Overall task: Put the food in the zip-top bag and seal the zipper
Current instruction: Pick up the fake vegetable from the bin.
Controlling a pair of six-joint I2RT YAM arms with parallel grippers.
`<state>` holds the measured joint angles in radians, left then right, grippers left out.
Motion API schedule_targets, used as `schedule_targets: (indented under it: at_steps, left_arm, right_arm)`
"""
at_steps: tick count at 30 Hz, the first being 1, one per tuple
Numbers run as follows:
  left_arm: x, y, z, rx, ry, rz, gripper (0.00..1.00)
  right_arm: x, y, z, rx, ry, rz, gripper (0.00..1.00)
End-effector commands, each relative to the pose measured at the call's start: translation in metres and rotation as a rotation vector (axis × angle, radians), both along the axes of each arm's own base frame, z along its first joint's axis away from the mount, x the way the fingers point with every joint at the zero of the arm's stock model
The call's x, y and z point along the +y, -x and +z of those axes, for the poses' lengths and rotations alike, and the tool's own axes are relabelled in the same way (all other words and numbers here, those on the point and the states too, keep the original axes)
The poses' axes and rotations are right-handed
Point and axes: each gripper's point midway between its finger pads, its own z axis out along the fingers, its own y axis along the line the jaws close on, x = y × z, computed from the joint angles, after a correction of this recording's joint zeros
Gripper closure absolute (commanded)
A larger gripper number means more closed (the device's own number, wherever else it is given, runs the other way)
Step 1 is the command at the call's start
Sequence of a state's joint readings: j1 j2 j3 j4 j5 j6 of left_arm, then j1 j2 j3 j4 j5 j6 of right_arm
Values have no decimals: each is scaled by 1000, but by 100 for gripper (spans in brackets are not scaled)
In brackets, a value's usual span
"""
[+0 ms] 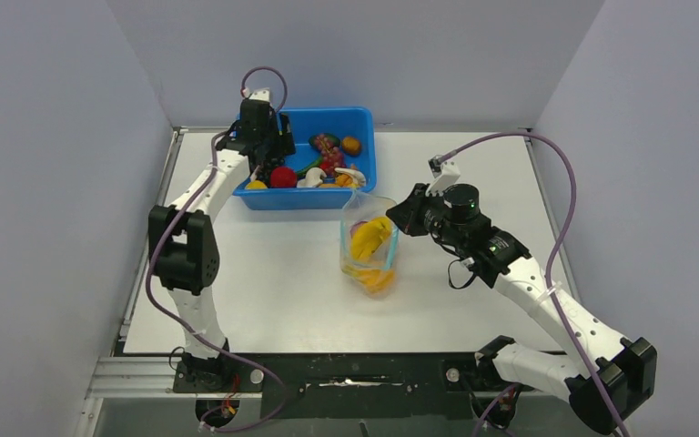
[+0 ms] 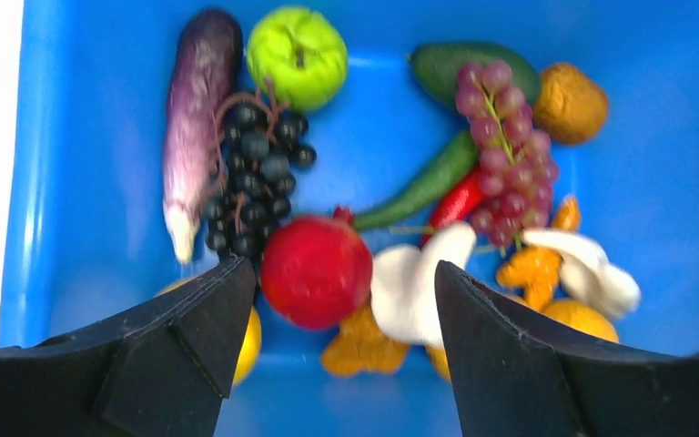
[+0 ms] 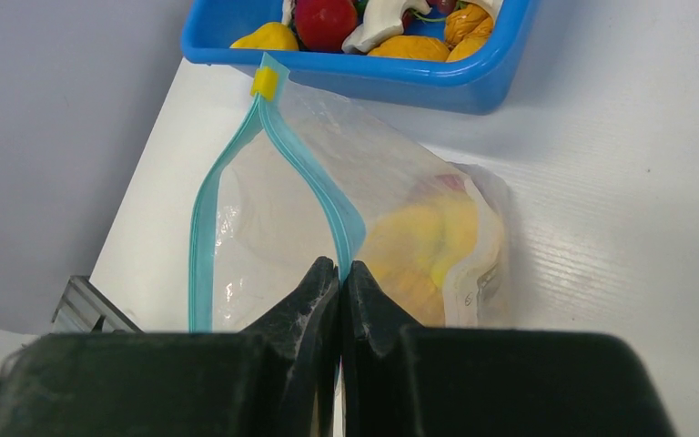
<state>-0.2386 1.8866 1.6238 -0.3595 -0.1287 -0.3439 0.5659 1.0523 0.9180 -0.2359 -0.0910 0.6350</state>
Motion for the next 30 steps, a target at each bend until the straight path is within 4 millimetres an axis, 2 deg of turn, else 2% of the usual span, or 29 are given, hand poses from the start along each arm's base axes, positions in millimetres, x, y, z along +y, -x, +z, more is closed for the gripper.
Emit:
schedule_targets:
  at_steps: [1,7,15,20,27,30]
  left_arm:
    - [13,-48,27,-107,-122,10,27]
    - [14,-91,5,-98,-167,-9,27]
    - [17,-131,-9,-119,-164,-45,26]
    - [13,-145,-26,-112,-181,-78,25]
    - [11,-153,-40,-126,-195,-102,24]
    - [11,-153,-52,-108,-197,-101,23]
  right_arm:
    - [4,-12,24,-83,-42,8,100]
    - [3,-17,19,-65,-29,0,100]
    - [3,-22,18,-56,-23,-12,100]
    - [6,-24,20,-50,-27,-9,100]
    - [5,-26,19,-45,-18,-16,100]
    - [6,-27,20,-45,-23,-17,100]
